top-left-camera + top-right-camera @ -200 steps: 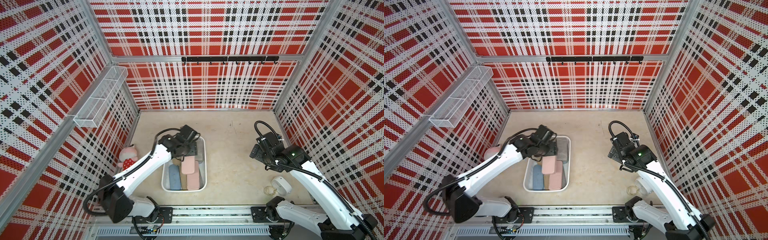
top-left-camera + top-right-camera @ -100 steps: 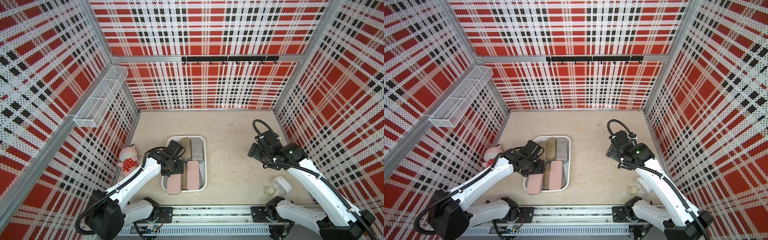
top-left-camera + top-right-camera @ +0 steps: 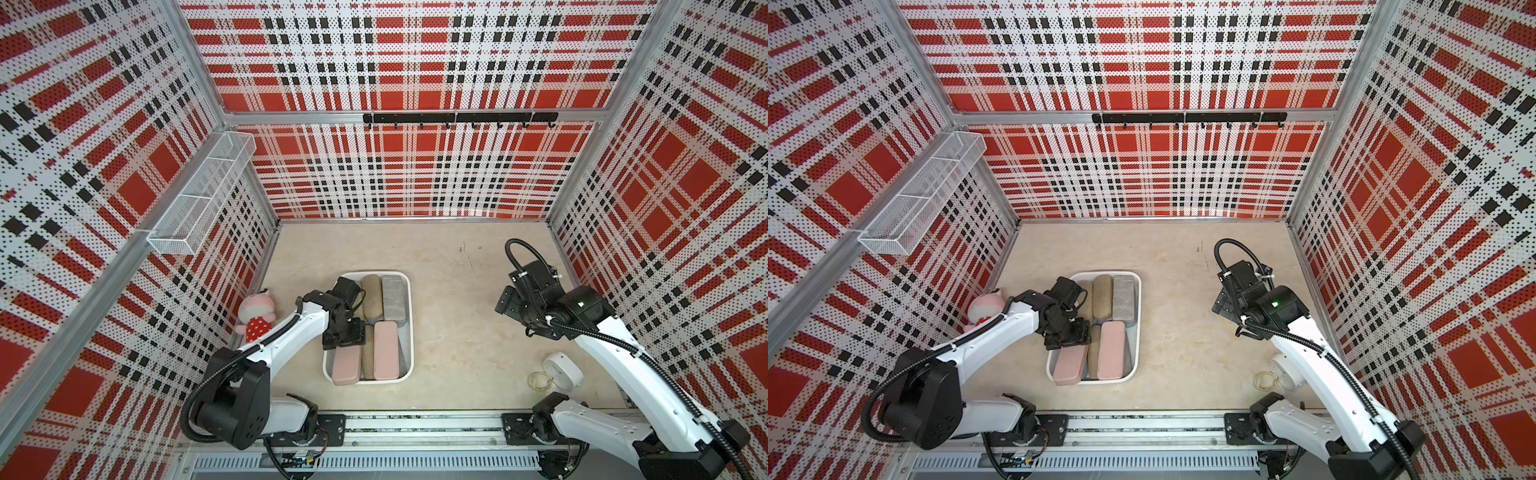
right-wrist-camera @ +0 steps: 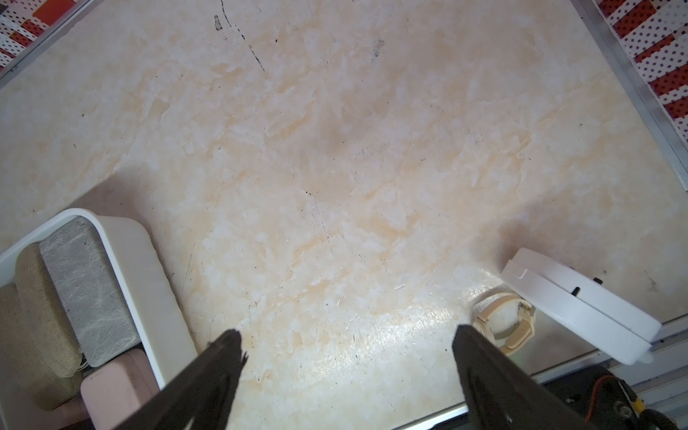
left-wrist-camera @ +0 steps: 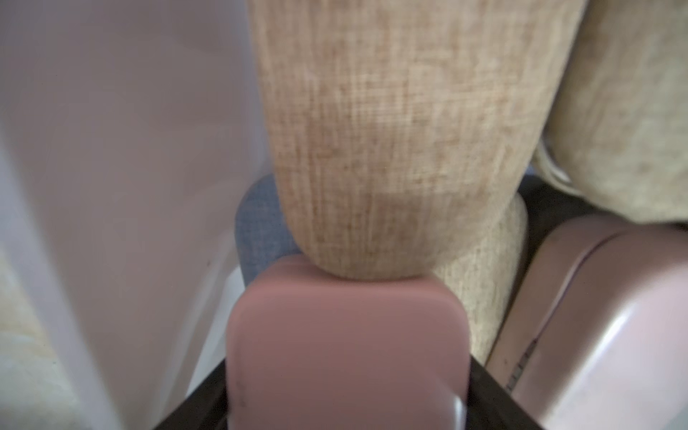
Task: Put the glasses cases into the storage boxes
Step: Place the glasses case in the storage box.
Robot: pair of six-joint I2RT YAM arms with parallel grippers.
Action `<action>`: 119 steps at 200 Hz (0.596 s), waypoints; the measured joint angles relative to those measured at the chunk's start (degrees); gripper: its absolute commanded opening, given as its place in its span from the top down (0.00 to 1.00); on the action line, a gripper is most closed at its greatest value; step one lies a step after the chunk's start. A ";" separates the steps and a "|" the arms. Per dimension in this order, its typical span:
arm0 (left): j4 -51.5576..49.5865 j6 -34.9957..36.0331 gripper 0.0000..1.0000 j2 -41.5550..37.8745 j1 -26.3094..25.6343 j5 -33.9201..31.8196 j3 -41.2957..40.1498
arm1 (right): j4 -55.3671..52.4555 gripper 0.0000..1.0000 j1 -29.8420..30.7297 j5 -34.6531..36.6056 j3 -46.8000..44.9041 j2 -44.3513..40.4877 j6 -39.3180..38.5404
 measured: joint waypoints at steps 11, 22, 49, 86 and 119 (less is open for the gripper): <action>0.92 0.04 0.37 0.68 -0.02 -0.15 0.48 | 0.00 0.08 0.00 0.02 0.00 0.00 0.00; 1.88 0.02 0.37 1.11 -0.11 -0.31 0.87 | 0.00 0.08 0.00 0.00 0.00 0.00 -0.02; 3.13 -0.35 0.36 1.20 -0.59 -1.07 1.46 | 0.02 0.08 0.00 -0.04 0.00 0.02 0.00; 4.68 -1.05 0.09 1.16 -1.14 -1.55 1.64 | 0.04 0.07 0.00 -0.31 0.00 0.04 0.00; 7.43 -1.77 0.06 0.63 -2.78 -3.02 1.64 | -0.02 0.03 0.00 -0.35 0.02 0.04 -0.07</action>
